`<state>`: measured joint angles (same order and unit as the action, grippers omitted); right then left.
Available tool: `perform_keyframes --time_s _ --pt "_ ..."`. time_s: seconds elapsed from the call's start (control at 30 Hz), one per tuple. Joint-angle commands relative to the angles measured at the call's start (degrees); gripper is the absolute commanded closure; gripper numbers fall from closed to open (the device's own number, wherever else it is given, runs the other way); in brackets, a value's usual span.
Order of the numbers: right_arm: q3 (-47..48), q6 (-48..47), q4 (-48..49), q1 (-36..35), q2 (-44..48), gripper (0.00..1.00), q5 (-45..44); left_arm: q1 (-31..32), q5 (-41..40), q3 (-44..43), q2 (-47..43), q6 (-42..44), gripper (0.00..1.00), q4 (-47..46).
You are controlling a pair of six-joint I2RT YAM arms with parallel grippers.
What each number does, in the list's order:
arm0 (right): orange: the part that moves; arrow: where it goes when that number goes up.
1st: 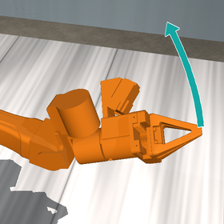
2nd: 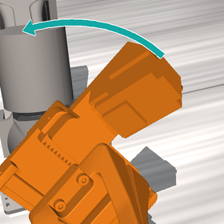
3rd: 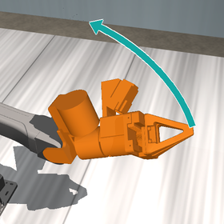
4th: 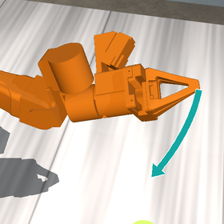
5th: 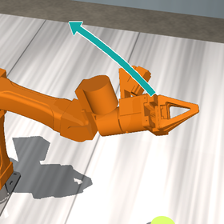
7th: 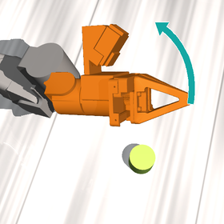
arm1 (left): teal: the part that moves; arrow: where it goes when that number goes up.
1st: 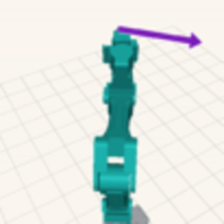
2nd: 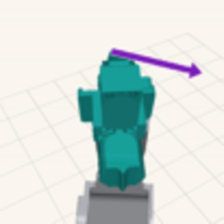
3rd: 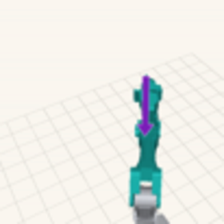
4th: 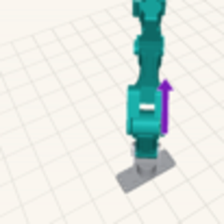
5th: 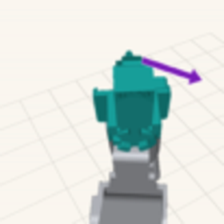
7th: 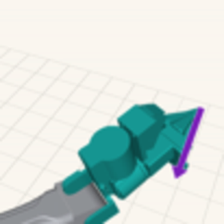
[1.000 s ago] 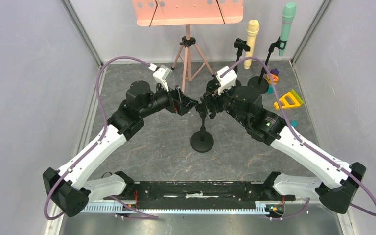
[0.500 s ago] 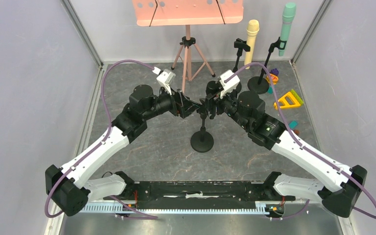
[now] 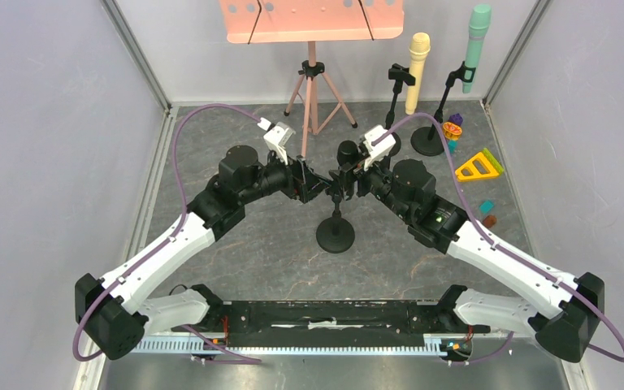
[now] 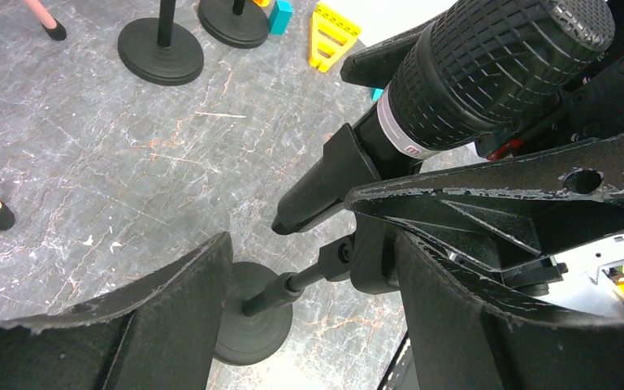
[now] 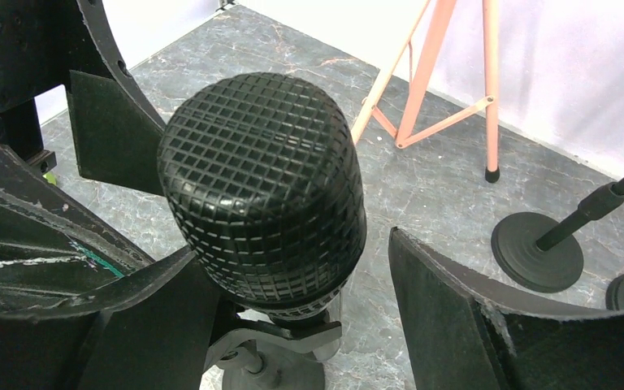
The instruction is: Remove the microphone from the stand
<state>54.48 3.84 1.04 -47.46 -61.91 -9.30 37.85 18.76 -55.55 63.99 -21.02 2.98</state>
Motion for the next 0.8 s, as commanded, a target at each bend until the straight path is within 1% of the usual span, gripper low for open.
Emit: perform_keyframes --time_s 0.0,0.1,0.2,0.6,0.77 --pt "-2.7 -0.5 -7.8 -0.2 -1.6 0.21 0.4 0.3 -1.4 2.0 1.0 4.7 0.21 6.1" --pt "-3.0 0.4 -8.3 -0.2 -2.4 0.21 0.5 0.4 -1.1 2.0 1.7 4.5 0.22 6.1" --pt "-4.4 1.9 -7.0 -0.6 -2.3 0.22 0.6 0.4 -1.0 2.2 2.5 4.6 0.25 6.1" --pt "-12.5 4.5 -3.0 -1.7 0.9 0.22 -0.6 0.5 0.0 3.7 3.2 5.1 0.27 5.7" --pt "-12.7 4.3 -3.2 -1.7 -0.6 0.22 -1.7 0.6 0.1 4.2 4.7 4.8 0.27 5.4"
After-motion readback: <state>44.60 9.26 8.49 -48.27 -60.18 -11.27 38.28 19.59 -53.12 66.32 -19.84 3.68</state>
